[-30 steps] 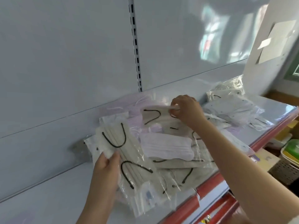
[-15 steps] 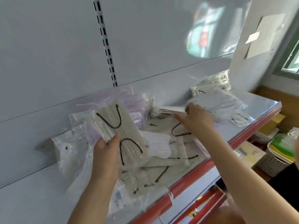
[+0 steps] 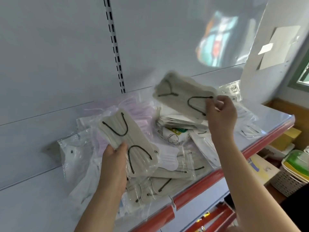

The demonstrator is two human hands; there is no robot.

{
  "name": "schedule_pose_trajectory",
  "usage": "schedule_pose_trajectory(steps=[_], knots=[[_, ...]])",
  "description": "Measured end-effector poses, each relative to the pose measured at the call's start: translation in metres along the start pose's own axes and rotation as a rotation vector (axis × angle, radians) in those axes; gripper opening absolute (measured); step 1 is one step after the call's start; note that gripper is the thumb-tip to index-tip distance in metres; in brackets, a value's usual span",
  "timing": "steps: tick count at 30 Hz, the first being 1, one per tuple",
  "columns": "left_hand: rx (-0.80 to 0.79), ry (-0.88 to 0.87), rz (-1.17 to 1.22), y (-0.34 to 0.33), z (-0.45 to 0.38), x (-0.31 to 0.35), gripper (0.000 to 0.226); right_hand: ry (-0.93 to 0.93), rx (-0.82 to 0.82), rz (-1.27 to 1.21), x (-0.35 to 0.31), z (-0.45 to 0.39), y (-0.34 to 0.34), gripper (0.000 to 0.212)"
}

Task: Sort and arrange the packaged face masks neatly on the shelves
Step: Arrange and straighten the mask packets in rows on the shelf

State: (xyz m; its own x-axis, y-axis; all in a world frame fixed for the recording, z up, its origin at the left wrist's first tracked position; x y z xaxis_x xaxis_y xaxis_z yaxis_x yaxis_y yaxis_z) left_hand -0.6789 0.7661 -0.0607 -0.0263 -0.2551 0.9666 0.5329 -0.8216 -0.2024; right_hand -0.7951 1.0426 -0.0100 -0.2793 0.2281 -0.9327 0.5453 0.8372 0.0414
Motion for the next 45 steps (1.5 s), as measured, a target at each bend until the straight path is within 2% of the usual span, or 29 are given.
schedule_pose_trajectory(steps=[2, 4, 6, 9, 12, 13, 16, 17, 18, 20, 21, 22, 25, 26, 28, 31, 33, 36, 38, 41, 43, 45], knots=[[-0.022, 0.005, 0.012, -0.002, 0.004, -0.001, 0.018, -0.152, -0.02, -0.243, 0.0, 0.007, 0.001, 0.014], [-0.071, 0.032, 0.059, -0.006, 0.008, -0.001, 0.023, -0.272, -0.131, -0.401, 0.0, 0.029, -0.008, 0.017], [-0.164, 0.096, 0.177, -0.013, 0.015, 0.003, 0.032, -0.292, -0.267, -0.353, -0.001, 0.067, -0.021, 0.023], [-0.283, 0.054, 0.259, -0.021, 0.024, 0.012, 0.053, -0.259, -0.449, -0.23, -0.002, 0.122, -0.037, 0.034], [-0.313, -0.005, 0.281, -0.016, 0.025, 0.017, 0.053, -0.164, -0.549, -0.079, -0.004, 0.149, -0.04, 0.031], [-0.293, 0.011, 0.309, -0.01, 0.027, 0.016, 0.055, -0.148, -0.562, -0.056, -0.005, 0.151, -0.04, 0.031], [-0.159, 0.138, 0.397, 0.007, 0.026, 0.0, 0.086, -0.11, -0.578, -0.034, -0.006, 0.158, -0.039, 0.022], [-0.09, 0.108, 0.401, 0.015, 0.028, -0.001, 0.089, -0.112, -0.578, -0.028, -0.003, 0.16, -0.04, 0.021], [-0.058, 0.105, 0.353, 0.018, 0.028, -0.006, 0.089, -0.114, -0.59, -0.014, -0.002, 0.162, -0.04, 0.021], [-0.168, 0.094, 0.245, 0.02, 0.033, -0.006, 0.087, -0.102, -0.645, 0.021, 0.002, 0.167, -0.044, 0.025], [-0.241, 0.137, 0.25, 0.021, 0.031, -0.008, 0.079, -0.074, -0.693, 0.037, 0.005, 0.17, -0.047, 0.028], [-0.251, 0.161, 0.22, 0.023, 0.03, -0.009, 0.071, -0.021, -0.755, 0.062, 0.005, 0.173, -0.051, 0.032], [-0.089, 0.112, 0.089, 0.039, 0.023, -0.013, 0.04, 0.132, -0.91, 0.128, 0.002, 0.186, -0.061, 0.05], [-0.047, 0.101, 0.092, 0.044, 0.02, -0.014, 0.03, 0.112, -0.916, 0.098, 0.001, 0.186, -0.059, 0.049], [0.001, 0.097, 0.114, 0.055, 0.017, -0.012, 0.026, 0.068, -0.839, 0.117, 0.006, 0.174, -0.049, 0.046], [0.048, 0.065, 0.129, 0.067, 0.011, -0.006, 0.029, 0.212, -0.689, 0.626, 0.033, 0.138, -0.027, 0.063], [0.047, 0.049, 0.149, 0.072, 0.009, -0.005, 0.027, 0.2, -0.744, 0.828, 0.052, 0.122, -0.022, 0.082], [0.043, 0.047, 0.145, 0.072, 0.01, -0.005, 0.029, 0.135, -0.818, 0.815, 0.065, 0.111, -0.034, 0.088], [0.048, 0.039, 0.12, 0.073, 0.01, -0.006, 0.032, 0.132, -0.787, 0.832, 0.064, 0.103, -0.046, 0.079], [0.037, 0.026, 0.105, 0.074, 0.012, -0.007, 0.038, 0.167, -0.642, 0.846, 0.054, 0.085, -0.057, 0.04], [0.052, 0.014, 0.113, 0.077, 0.012, -0.007, 0.041, 0.219, -0.503, 0.729, 0.042, 0.074, -0.055, 0.017], [0.073, 0.001, 0.129, 0.082, 0.011, -0.006, 0.041, 0.232, -0.365, 0.464, 0.028, 0.066, -0.046, 0.008]])
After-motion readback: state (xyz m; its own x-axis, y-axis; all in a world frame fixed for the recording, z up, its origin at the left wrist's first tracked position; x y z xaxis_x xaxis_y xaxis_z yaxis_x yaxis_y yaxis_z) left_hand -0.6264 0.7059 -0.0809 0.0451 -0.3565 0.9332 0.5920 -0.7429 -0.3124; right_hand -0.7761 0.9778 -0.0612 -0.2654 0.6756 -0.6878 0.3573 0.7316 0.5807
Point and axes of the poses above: each hand's wrist, its own z-axis away from the middle knuckle, its own y-axis out of the back of the hand, x = y × z, the point moved 4 cm from there along -z, towards the middle knuckle, and after that the axes turned 3 degrees about -y, right-handed, at the moved point
